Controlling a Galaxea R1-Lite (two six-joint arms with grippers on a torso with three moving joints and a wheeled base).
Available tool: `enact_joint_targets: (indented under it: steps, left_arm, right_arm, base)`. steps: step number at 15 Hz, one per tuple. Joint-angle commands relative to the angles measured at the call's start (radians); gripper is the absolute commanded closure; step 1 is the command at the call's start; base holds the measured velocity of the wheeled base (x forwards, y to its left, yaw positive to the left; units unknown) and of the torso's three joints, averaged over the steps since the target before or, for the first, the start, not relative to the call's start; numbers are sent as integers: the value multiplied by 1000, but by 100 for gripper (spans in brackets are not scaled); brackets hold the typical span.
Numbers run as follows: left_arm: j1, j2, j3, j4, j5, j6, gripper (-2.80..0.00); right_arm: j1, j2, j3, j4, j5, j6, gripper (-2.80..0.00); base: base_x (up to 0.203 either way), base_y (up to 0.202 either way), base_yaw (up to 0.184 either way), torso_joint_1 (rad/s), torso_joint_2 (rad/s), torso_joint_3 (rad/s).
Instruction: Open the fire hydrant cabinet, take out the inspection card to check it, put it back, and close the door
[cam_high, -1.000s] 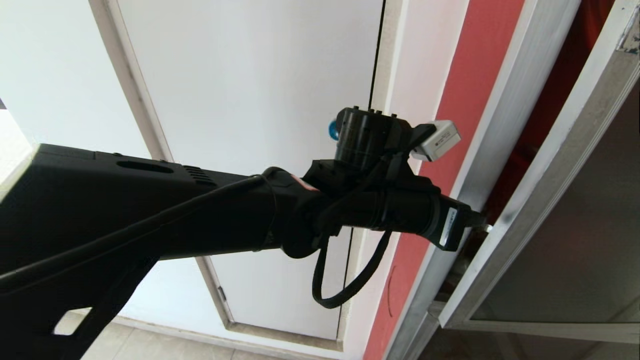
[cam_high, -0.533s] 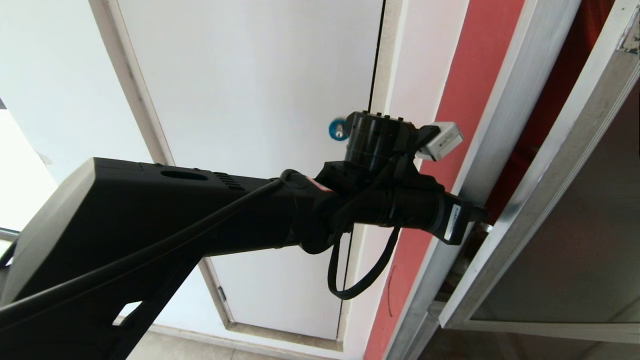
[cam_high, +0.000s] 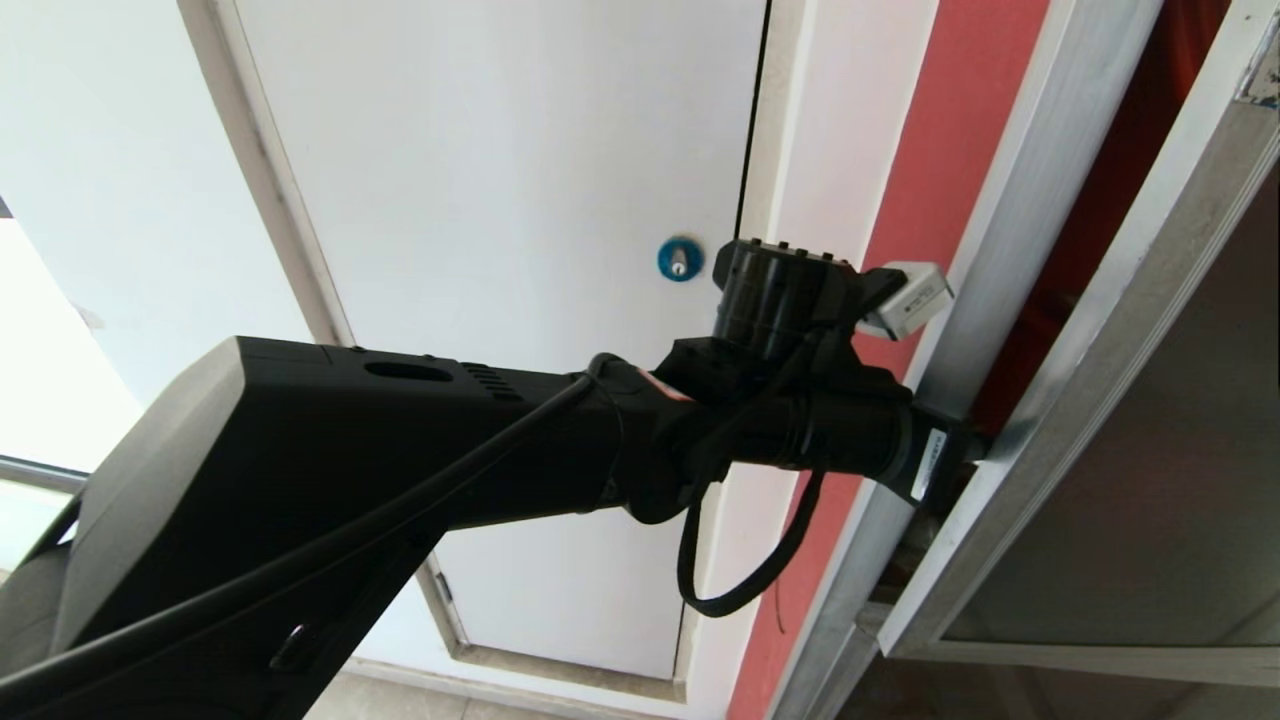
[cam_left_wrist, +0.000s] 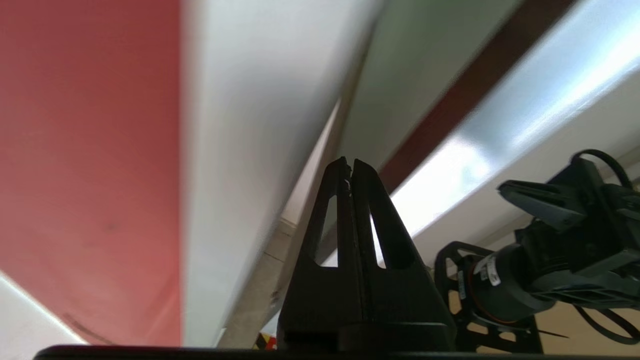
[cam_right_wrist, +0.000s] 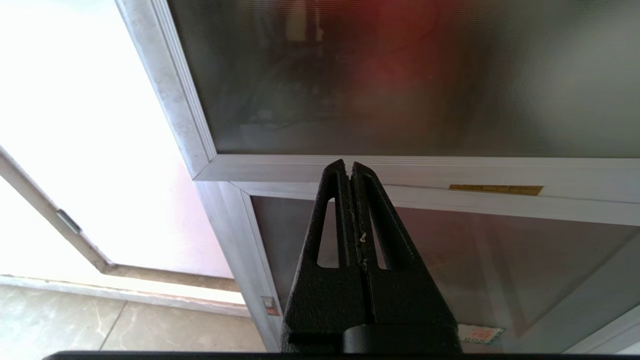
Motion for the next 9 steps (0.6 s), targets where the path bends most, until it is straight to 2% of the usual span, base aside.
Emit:
enact_joint_targets:
  steps: [1,6,9]
  left_arm:
    - [-16,-11,1,-2,-4,-5,0]
    - [-43,-35,17,0,-2,-6,0]
    - [-64,-78,89,-7,-1,-6,0]
  right_arm:
    - [0,0,0,0,1,0,0]
    - [0,0,0,0,1,0,0]
    - [0,0,0,0,1,-2,0]
  base:
    - [0,0,0,0,0,0]
    - [0,0,0,0,0,0]
    - [0,0,0,0,0,0]
